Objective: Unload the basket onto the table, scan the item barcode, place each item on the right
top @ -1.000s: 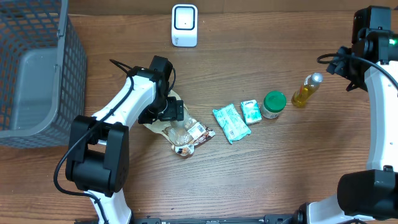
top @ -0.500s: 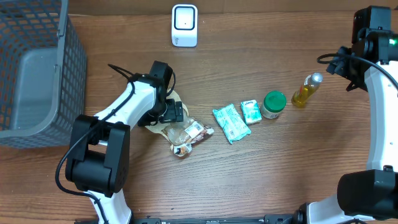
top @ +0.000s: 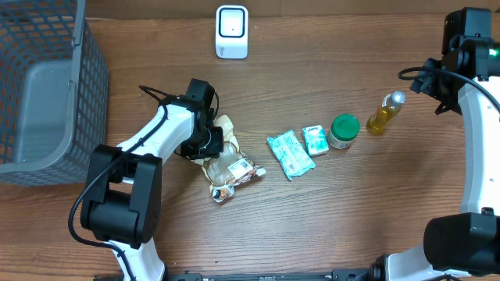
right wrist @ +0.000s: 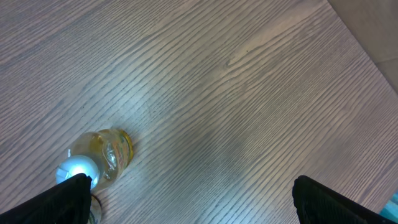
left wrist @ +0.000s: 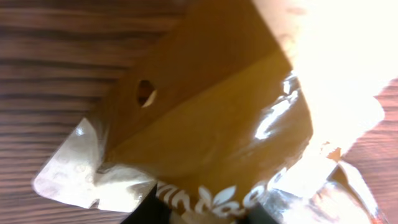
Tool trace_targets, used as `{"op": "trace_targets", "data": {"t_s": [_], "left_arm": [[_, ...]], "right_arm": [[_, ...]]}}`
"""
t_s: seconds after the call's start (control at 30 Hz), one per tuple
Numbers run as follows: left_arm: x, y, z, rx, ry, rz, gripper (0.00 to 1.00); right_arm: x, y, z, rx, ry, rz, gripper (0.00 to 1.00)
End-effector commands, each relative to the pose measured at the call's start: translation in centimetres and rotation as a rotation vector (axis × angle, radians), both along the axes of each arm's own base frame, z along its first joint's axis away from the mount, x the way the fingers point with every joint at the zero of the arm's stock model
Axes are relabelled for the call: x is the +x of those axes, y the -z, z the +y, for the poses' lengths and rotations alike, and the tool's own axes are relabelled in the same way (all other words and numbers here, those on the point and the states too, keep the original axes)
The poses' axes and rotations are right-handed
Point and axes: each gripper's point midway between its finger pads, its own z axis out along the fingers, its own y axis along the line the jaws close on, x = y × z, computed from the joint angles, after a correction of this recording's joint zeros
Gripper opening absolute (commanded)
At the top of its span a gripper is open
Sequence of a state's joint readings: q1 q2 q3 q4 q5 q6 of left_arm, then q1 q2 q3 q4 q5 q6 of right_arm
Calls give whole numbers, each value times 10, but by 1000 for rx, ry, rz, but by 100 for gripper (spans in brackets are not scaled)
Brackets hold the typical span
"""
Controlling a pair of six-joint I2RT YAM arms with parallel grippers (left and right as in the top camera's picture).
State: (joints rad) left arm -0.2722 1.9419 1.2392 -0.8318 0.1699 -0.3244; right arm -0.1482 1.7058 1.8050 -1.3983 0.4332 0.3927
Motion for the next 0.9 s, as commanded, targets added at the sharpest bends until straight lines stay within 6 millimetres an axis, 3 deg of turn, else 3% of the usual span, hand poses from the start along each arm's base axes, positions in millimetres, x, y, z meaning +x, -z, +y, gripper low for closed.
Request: {"op": "trace_targets", "data": {"t_s": [0.0,0.13,0.47,0.63,0.87], "left_arm": [[-7,4,-8,-50,57,43,12],[9,-19,-11,-59,55,17,5],[42,-102,-36,-186,132,-98,5],[61,-158,-39,-205,211,-283,4],[76,-253,-44,-224,334,-604,4]], "right_arm": [[2,-3,0,-2,6,-16,100],[2,-3,0,-2,6,-16,100],[2,-3,0,-2,6,-16,100],[2,-3,0,-2,6,-16,100],[2,-3,0,-2,6,-16,100]]}}
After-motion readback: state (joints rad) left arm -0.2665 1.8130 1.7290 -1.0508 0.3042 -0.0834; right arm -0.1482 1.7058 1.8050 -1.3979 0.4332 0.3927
